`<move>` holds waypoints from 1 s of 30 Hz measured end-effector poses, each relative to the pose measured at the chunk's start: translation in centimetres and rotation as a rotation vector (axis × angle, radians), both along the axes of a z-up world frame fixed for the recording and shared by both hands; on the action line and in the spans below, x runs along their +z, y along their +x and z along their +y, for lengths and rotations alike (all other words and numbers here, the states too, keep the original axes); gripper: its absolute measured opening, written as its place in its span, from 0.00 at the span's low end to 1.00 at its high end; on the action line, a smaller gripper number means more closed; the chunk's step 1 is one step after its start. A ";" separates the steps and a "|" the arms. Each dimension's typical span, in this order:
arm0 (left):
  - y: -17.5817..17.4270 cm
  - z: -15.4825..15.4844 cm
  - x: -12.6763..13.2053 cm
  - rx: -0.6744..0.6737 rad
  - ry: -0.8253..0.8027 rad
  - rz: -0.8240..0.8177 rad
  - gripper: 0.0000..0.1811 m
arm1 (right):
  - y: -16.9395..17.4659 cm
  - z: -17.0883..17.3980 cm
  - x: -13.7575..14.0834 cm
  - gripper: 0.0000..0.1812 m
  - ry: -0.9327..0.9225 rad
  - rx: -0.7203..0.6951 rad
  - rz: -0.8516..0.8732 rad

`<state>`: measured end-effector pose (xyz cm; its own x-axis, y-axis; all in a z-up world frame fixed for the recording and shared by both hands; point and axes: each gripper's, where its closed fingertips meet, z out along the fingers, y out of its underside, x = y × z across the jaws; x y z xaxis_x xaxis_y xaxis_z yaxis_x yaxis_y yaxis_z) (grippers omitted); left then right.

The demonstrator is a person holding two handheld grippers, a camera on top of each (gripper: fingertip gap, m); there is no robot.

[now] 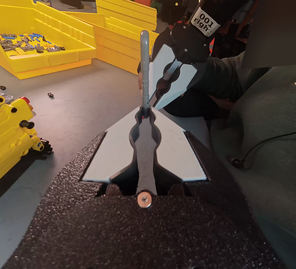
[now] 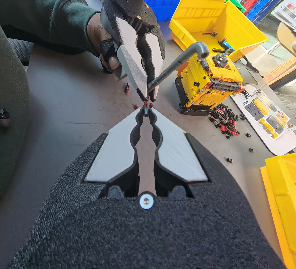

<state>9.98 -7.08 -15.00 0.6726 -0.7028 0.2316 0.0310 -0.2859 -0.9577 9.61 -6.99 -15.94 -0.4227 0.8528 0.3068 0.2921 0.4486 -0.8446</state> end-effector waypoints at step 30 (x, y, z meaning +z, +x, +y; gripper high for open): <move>-0.9 0.0 -0.2 0.036 -0.020 0.032 0.04 | 3.5 2.4 -7.0 0.00 0.015 0.033 -0.518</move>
